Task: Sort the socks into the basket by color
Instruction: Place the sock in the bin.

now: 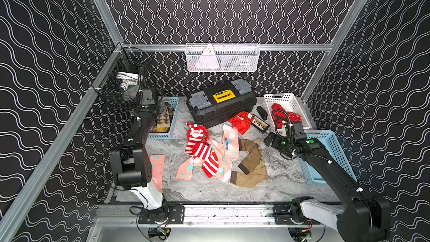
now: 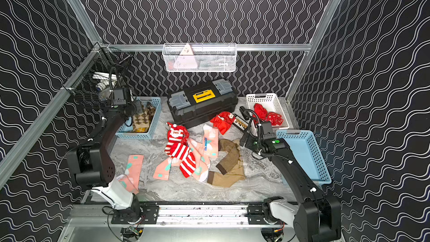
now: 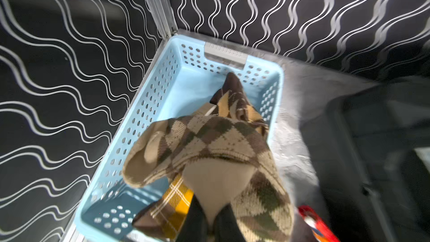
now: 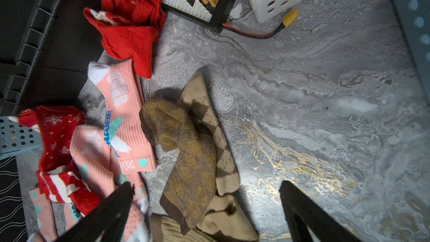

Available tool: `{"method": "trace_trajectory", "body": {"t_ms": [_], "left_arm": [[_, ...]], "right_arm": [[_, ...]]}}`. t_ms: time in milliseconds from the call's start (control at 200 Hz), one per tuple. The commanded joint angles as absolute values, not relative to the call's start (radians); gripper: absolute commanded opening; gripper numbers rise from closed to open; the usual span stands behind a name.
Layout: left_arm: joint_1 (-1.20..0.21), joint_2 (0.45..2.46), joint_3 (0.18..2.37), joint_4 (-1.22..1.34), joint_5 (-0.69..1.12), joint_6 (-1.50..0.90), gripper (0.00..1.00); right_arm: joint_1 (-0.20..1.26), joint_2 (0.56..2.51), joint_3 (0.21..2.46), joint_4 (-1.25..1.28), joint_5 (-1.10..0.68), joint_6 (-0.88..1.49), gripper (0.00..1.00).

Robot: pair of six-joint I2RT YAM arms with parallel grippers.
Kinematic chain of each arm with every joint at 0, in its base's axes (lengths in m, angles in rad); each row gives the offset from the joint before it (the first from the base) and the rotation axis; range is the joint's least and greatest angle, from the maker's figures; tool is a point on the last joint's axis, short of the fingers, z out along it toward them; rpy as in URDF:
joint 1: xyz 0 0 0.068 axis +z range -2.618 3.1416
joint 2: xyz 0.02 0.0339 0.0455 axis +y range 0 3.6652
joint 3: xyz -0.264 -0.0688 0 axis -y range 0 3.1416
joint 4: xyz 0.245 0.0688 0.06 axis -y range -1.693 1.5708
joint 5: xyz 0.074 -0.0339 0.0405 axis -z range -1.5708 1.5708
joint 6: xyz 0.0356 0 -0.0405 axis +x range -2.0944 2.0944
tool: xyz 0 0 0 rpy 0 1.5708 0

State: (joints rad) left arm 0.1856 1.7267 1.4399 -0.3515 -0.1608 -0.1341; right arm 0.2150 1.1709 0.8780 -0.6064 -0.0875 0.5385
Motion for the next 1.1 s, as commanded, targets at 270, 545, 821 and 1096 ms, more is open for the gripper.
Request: {"method": "trace_trajectory", "body": {"t_ms": [270,545,821,1096], "left_arm": [[0.188,1.902,1.449,-0.279,-0.248,-0.093,0.0],[0.188,1.939,1.439,-0.27,-0.196,-0.115,0.39],[0.187,1.884,1.444,-0.298,-0.159,-0.14,0.62],[0.146,1.777,1.462,-0.34,-0.086,-0.181,0.63]], "right_arm": [[0.227,1.197,0.876,-0.566,-0.092,0.543,1.0],[0.227,1.177,0.861,-0.574,-0.089,0.543,1.0],[0.229,1.168,0.862,-0.578,-0.092,0.541,1.0],[0.24,1.19,0.866,-0.593,-0.097,0.537,1.0]]}}
